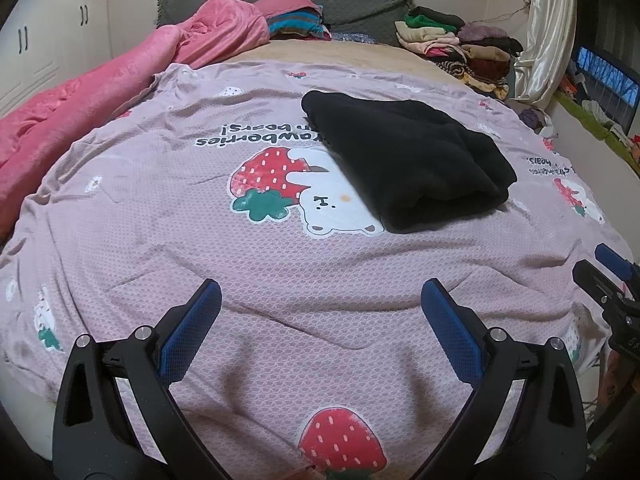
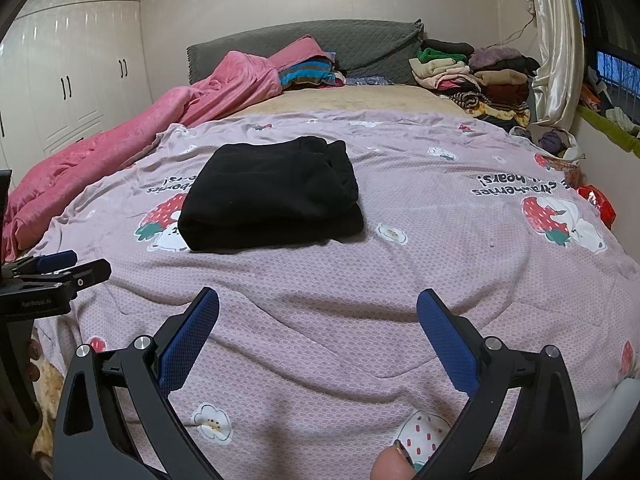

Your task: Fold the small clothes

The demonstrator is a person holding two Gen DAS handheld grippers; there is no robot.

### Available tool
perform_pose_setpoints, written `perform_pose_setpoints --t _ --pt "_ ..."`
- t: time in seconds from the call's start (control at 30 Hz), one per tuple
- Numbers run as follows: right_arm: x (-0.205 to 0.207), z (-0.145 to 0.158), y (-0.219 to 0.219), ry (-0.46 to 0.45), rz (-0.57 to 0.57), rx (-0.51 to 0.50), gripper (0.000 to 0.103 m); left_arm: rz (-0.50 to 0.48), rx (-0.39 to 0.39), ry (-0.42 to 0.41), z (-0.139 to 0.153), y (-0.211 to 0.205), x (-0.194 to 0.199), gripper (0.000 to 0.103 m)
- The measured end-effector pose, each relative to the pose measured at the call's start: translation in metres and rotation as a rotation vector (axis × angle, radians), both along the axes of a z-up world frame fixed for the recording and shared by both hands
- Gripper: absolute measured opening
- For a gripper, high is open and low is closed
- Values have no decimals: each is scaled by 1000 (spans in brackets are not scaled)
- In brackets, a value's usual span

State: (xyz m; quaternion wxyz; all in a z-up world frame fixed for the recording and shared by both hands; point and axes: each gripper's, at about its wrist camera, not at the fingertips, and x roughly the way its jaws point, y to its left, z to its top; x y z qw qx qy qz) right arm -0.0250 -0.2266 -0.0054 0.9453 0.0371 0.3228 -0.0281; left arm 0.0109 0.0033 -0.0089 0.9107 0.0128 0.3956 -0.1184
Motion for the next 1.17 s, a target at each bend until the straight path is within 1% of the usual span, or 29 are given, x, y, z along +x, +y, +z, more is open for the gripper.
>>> perform_pose_setpoints --t 0.23,0.43,0.57,0.63,0.7,0.77,0.83,0.87,0.9,0.93,0.97,1.0,1.03,1.07,1.1,1.13,1.17 --pt "-1 2 2 -5 -1 -6 99 -5 -1 -2 0 -1 -1 94" --pt "-4 1 1 -4 -25 -5 99 -11 -9 4 0 1 -1 93" --pt "-7 -2 -6 6 -80 -1 99 8 -8 17 -2 4 -1 93" --pt "-12 -2 -16 6 -151 -4 99 28 -7 24 -5 10 -1 94" --pt "-23 -1 -40 -6 -264 -3 99 70 0 42 -10 22 0 93" --pt "-36 -3 -72 14 -397 0 99 121 -22 58 -14 45 6 93" --pt "-62 -8 -123 34 -586 19 99 193 -51 72 -16 80 19 94" --pt "-75 -11 -147 49 -682 15 99 251 -56 77 -17 104 31 93" --pt "-96 -17 -181 79 -822 16 99 296 -56 78 -17 126 40 94" --pt "-113 -22 -206 95 -914 34 99 331 -53 86 -19 148 52 93" --pt "-131 -28 -231 112 -996 45 99 393 -31 107 -22 177 68 93" --pt "-154 -37 -261 163 -1125 33 99 462 -3 118 -23 206 83 94" --pt "-173 -44 -284 190 -1215 29 99 501 11 109 -22 222 90 94" --pt "-187 -51 -300 210 -1261 39 99 563 35 88 -21 249 102 94" --pt "-206 -62 -323 260 -1344 38 99 610 53 90 -22 270 113 94" --pt "-217 -69 -339 285 -1385 43 99 657 61 107 -25 296 128 94" --pt "-227 -78 -354 314 -1417 51 99 689 55 113 -27 313 138 94"
